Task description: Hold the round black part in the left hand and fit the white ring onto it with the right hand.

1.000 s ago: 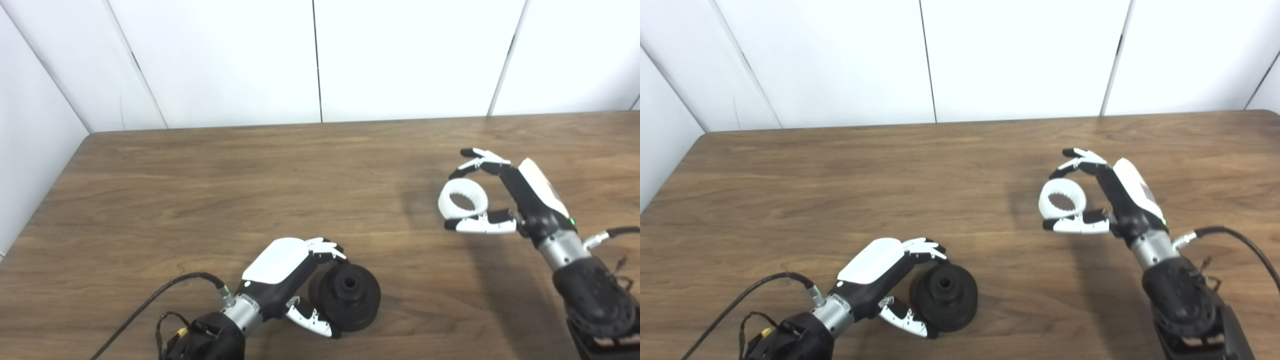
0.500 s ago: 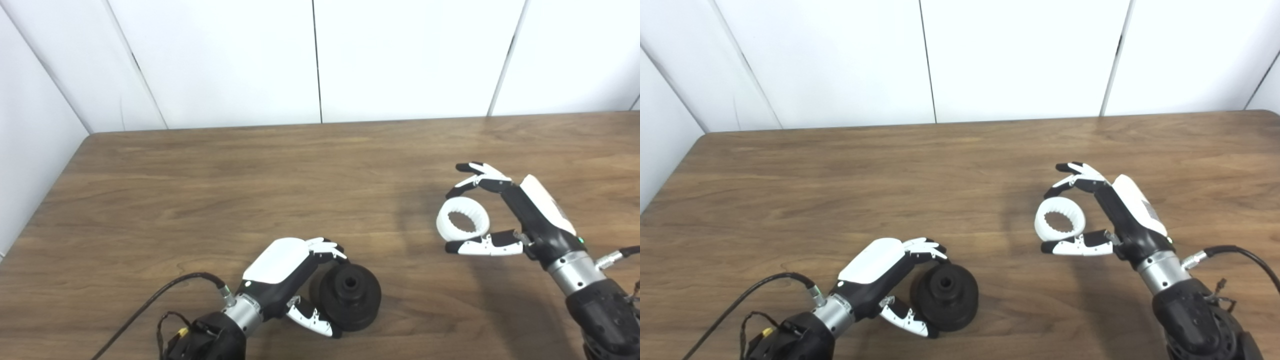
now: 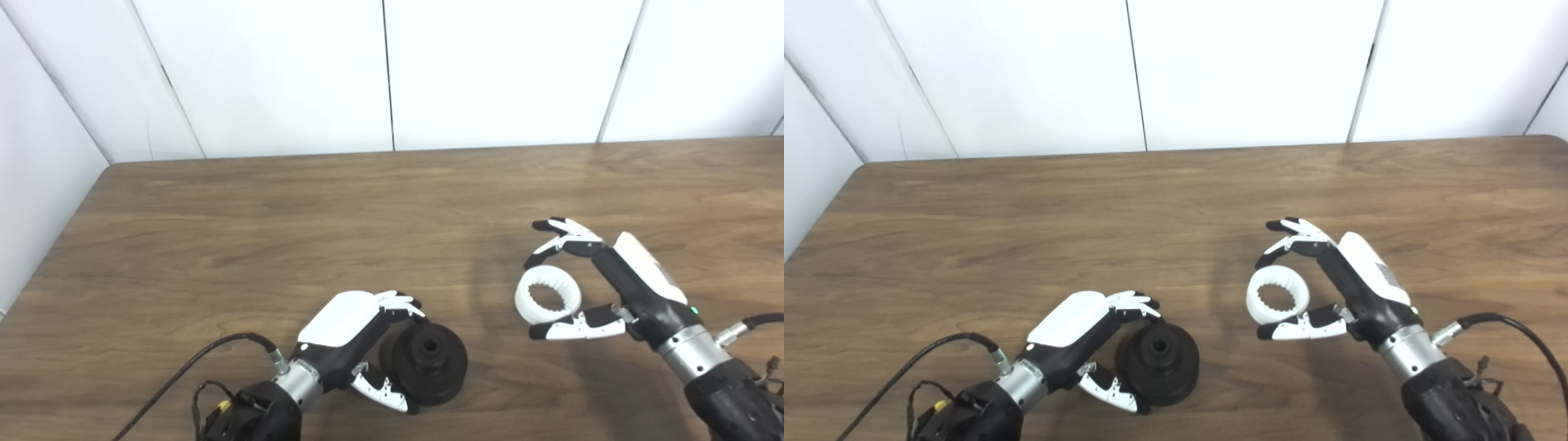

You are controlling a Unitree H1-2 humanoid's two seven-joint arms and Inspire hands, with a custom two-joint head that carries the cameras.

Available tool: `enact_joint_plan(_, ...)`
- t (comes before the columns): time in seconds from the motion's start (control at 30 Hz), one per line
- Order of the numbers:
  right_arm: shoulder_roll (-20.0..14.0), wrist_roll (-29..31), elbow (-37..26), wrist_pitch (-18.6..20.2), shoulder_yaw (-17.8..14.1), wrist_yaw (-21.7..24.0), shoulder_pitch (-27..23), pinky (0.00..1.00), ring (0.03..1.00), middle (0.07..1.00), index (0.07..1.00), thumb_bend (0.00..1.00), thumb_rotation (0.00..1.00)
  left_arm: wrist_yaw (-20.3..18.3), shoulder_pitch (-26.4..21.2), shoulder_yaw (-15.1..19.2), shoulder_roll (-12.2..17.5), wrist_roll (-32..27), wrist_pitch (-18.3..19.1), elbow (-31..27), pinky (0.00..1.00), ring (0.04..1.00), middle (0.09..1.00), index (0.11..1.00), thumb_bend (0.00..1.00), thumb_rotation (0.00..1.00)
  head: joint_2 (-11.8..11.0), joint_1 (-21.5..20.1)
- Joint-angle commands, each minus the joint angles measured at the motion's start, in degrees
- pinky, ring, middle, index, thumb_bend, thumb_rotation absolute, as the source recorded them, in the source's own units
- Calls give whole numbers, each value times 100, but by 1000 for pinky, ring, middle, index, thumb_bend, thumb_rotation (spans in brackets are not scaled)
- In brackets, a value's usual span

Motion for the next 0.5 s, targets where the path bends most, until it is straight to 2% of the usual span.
enact_joint_plan(0.0, 50, -31, -242, -222, 28, -21, -144, 875, 940, 879, 496, 521, 163, 22, -139, 3, -9, 43, -21, -55, 848, 926, 876, 701, 867, 225, 19, -10)
enact_joint_plan(0.47, 434, -239, -199, -265, 508, 141, -256, 876, 952, 885, 495, 520, 161, 45, -134, 0, -23, 68, -23, -41, 845, 923, 874, 696, 871, 215, 45, -6)
